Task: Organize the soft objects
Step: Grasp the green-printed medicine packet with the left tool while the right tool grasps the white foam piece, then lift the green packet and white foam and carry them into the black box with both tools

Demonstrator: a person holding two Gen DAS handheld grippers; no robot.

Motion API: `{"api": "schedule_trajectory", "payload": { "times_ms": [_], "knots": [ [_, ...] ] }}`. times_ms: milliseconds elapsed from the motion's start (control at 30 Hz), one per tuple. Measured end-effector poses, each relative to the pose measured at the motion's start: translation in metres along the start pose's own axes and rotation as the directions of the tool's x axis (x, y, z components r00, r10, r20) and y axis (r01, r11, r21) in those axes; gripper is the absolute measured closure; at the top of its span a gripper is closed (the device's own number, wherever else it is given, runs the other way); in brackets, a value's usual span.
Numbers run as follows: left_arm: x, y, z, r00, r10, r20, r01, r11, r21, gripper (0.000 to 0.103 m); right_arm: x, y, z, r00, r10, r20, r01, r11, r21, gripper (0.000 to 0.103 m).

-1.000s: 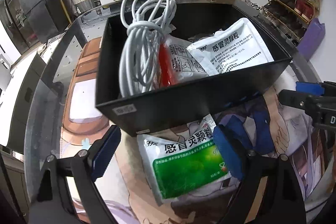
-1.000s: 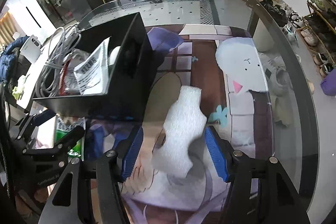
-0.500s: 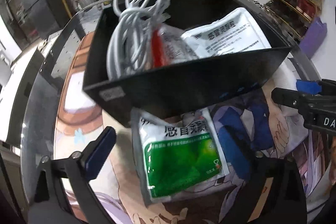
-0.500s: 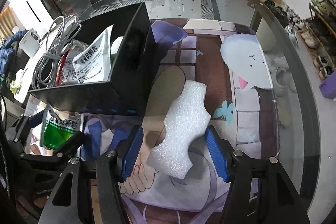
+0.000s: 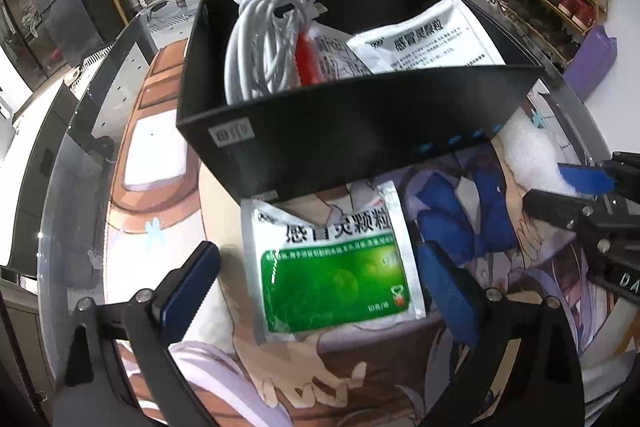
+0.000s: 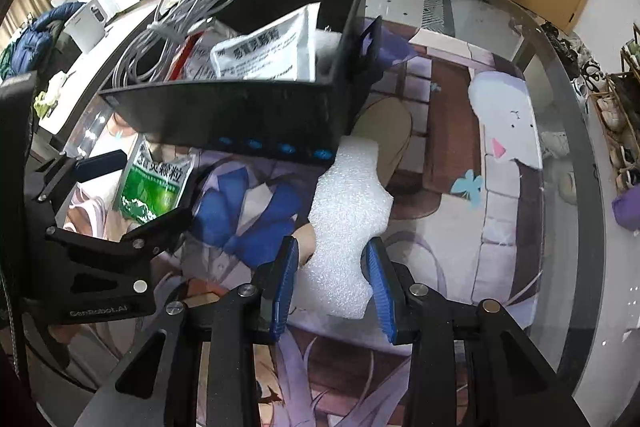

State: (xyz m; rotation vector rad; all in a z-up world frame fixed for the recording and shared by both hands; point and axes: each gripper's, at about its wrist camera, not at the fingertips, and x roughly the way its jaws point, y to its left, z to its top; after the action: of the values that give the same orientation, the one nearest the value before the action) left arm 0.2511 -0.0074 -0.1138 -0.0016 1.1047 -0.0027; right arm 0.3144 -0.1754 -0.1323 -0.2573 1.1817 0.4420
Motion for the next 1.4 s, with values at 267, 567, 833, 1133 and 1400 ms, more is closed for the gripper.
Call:
{"api": "schedule_trajectory", "payload": {
  "times_ms": [267,567,833,1133,1400],
  "knots": [
    [-0.004,-0.002,-0.003,1.000,-0.014,-0.009,0.014,1.000,0.009,0.009,-0.001,0.004,-0.010,0.999,0.022,-0.030,-0.022,1.000,-0.021,0.067],
    [-0.017,-0.004,-0.007,0.998,-0.068,-0.015,0.069,0.994,0.088,0.049,-0.007,0.038,-0.031,0.999,0.031,-0.025,-0.033,0.993,-0.110,0.067],
    [-0.039,-0.005,-0.015,0.995,-0.098,0.020,0.094,0.984,0.151,0.067,-0.007,0.044,-0.032,0.999,0.038,-0.009,-0.039,0.994,-0.101,0.063],
    [-0.055,-0.015,-0.022,0.991,-0.121,0.058,0.108,0.978,0.181,0.069,-0.004,0.033,-0.022,0.998,0.059,0.002,-0.058,0.996,-0.060,0.074],
    [-0.071,-0.009,-0.022,0.988,-0.109,0.107,0.090,0.981,0.174,0.069,-0.033,0.039,-0.029,0.996,0.070,0.064,-0.064,0.994,-0.091,0.076]
  ]
}}
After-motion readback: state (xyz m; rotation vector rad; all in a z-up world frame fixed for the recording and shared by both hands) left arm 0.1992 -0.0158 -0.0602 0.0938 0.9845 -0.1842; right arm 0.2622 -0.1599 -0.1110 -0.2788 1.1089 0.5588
